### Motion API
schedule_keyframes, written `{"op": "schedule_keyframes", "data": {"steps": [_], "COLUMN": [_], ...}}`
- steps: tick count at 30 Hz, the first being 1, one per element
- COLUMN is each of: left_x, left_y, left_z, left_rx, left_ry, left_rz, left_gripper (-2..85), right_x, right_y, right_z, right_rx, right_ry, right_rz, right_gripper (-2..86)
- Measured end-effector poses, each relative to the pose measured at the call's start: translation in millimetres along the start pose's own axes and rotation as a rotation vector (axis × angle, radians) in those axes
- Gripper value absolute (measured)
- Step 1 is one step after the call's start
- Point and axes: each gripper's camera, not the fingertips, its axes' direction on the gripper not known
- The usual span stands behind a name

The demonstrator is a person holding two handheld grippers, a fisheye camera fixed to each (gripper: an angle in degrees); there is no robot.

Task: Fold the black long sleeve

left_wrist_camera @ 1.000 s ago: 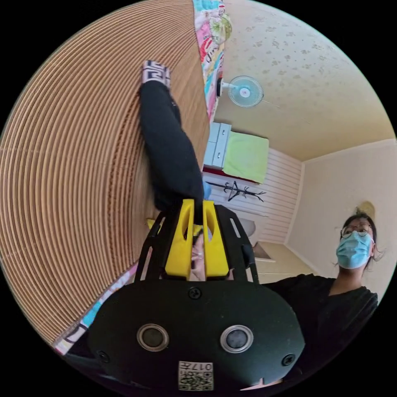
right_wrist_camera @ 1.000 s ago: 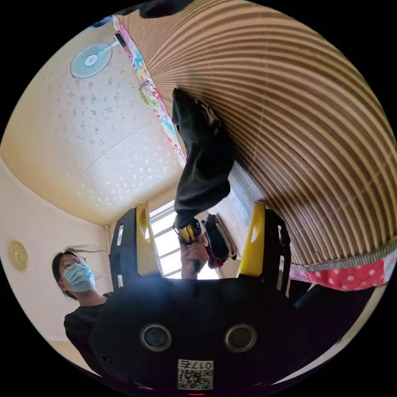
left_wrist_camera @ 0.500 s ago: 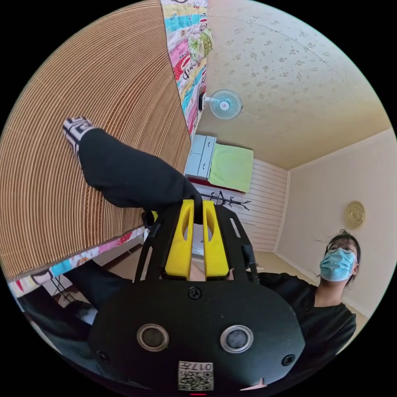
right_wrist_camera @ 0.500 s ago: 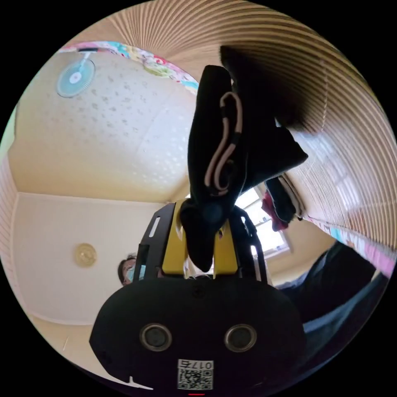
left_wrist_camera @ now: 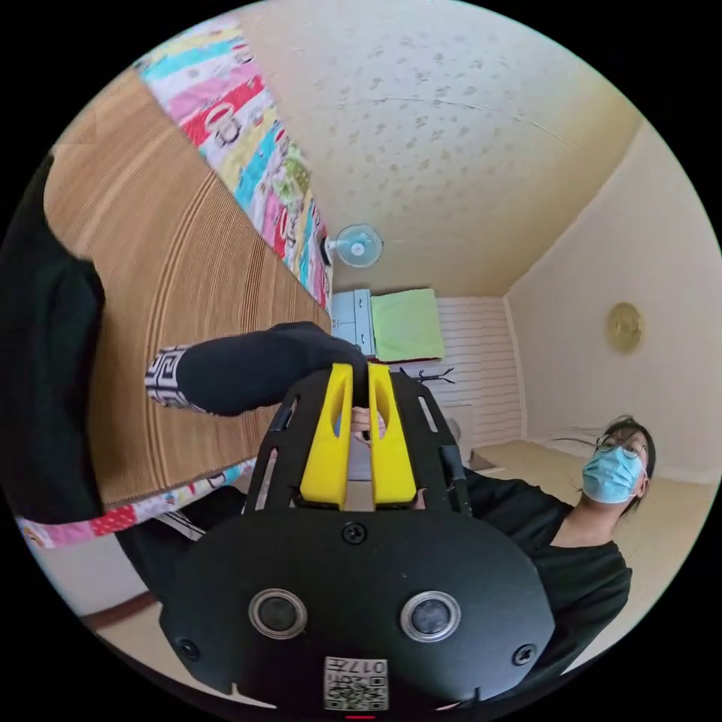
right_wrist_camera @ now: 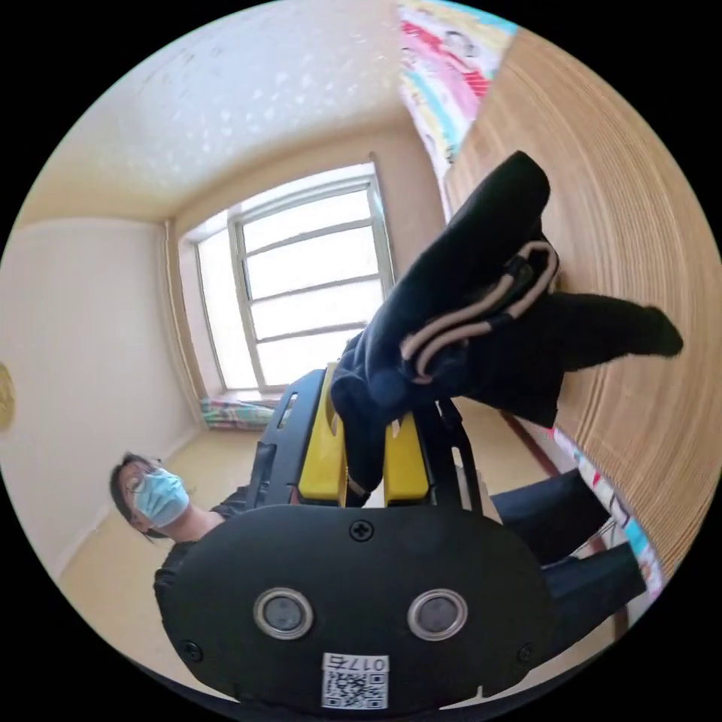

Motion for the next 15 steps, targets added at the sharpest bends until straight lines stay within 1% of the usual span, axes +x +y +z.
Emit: {"op": "schedule_keyframes", "data": {"steps": [3, 6, 7, 9, 10, 11, 12, 13, 15], "left_x": [34.1, 33.5, 27.9, -5.4, -14.7, -31.9, -45.8, -50.8, -55.5], "left_y": [-0.5, 16.6, 22.4, 59.7, 72.3, 100.1, 130.9, 146.9, 206.0], "left_z": [-65.6, -116.8, -124.8, -149.8, -154.6, -163.0, -169.9, -172.8, -178.9], "left_rx": [0.043, 0.092, 0.099, 0.14, 0.153, 0.182, 0.215, 0.235, 0.337], "left_ry": [-0.105, -0.218, -0.243, -0.378, -0.417, -0.5, -0.57, -0.592, -0.626], "left_rz": [0.068, 0.031, 0.003, -0.143, -0.182, -0.259, -0.329, -0.359, -0.42], "left_gripper": [4.2, 4.4, 4.6, 5.1, 5.5, 6.3, 7.6, 8.1, 8.4], "right_x": [-26.9, -13.5, 7.2, 51.7, 84.7, 102.0, 137.0, 165.3, 183.9], "right_y": [-29.6, -46.1, -49.5, -48.0, -43.1, -40.0, -32.5, -23.5, -9.1], "right_z": [93.2, 179.4, 211.9, 256.0, 284.2, 297.6, 321.0, 334.4, 331.8], "right_rx": [-0.029, -0.027, -0.025, -0.037, -0.08, -0.118, -0.221, -0.32, -0.382], "right_ry": [0.093, 0.199, 0.253, 0.316, 0.362, 0.391, 0.444, 0.46, 0.437], "right_rz": [-0.095, -0.119, -0.094, -0.009, 0.039, 0.066, 0.134, 0.206, 0.251], "right_gripper": [7.1, 7.7, 8.2, 8.8, 9.3, 9.6, 10.0, 10.5, 9.2]}}
